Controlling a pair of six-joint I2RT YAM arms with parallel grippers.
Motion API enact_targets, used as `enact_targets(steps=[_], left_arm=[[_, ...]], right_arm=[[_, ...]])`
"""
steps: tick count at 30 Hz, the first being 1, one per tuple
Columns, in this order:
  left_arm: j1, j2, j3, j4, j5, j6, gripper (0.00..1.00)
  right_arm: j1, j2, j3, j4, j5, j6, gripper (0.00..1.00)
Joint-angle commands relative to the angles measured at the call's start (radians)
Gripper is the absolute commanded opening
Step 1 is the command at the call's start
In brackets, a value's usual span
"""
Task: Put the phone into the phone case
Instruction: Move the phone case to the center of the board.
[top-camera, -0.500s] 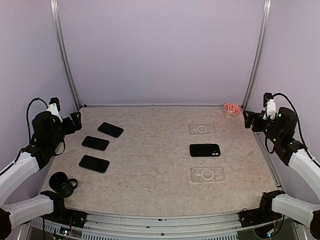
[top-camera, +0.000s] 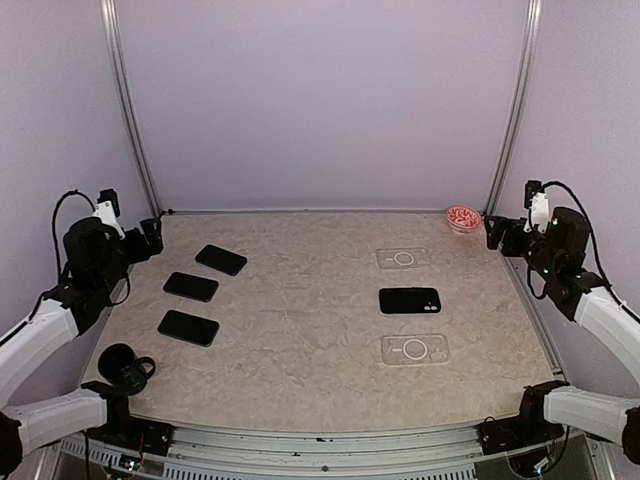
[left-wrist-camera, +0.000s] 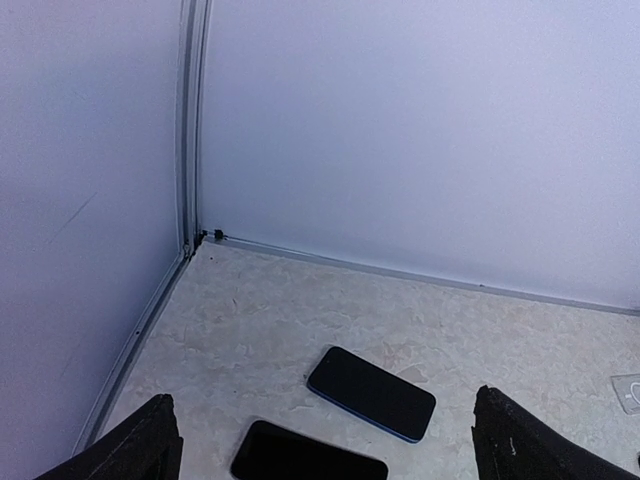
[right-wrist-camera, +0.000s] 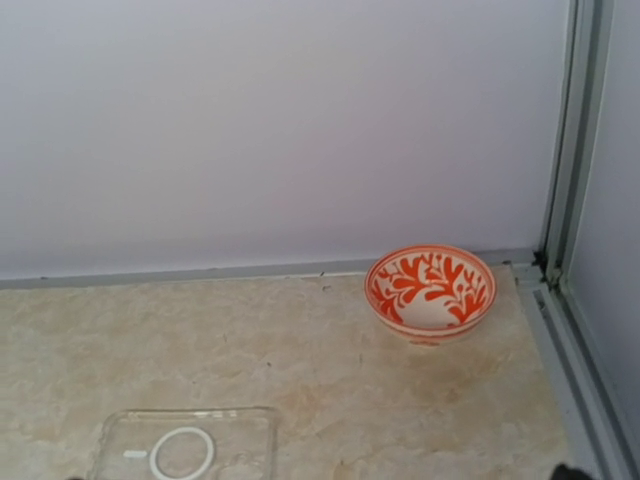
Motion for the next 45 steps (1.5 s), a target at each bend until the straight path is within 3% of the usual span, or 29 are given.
enact_targets(steps=[1,4,8,14,20,29,41,45], left_arm=[[0.01,0.011,0.042,-0.001,-0.003,-0.003,0.99],[0.01,0.015,0.044,-0.003,-0.004,-0.007,0.99],[0.013,0.026,0.058,-0.018,0.003,-0.016,0.99],[0.019,0.059,0.092,-0.061,-0.008,-0.041,0.99],[0.019,0.08,0.124,-0.107,-0.019,-0.096,0.99],[0.014,0.264,0.26,-0.268,0.044,-0.107,0.99],[-0.064,0.378,0.393,-0.43,-0.056,-0.224,0.99],[-0.067,0.428,0.425,-0.466,0.009,-0.327,0.99]], right_arm=[[-0.014,0.004,0.032,-0.003,0.007,0.09,0.99],[-0.016,0.005,0.054,-0.046,0.003,0.156,0.99],[-0.016,-0.003,0.078,-0.058,-0.129,0.094,0.99],[-0.016,-0.095,-0.041,0.084,-0.162,0.191,0.99],[-0.017,-0.006,0.022,-0.029,-0.235,0.198,1.0],[-0.012,0.112,0.054,-0.104,-0.289,0.235,0.99],[0.154,0.245,0.126,-0.237,-0.005,0.145,0.99],[0.188,0.256,0.12,-0.237,0.01,0.132,1.0]])
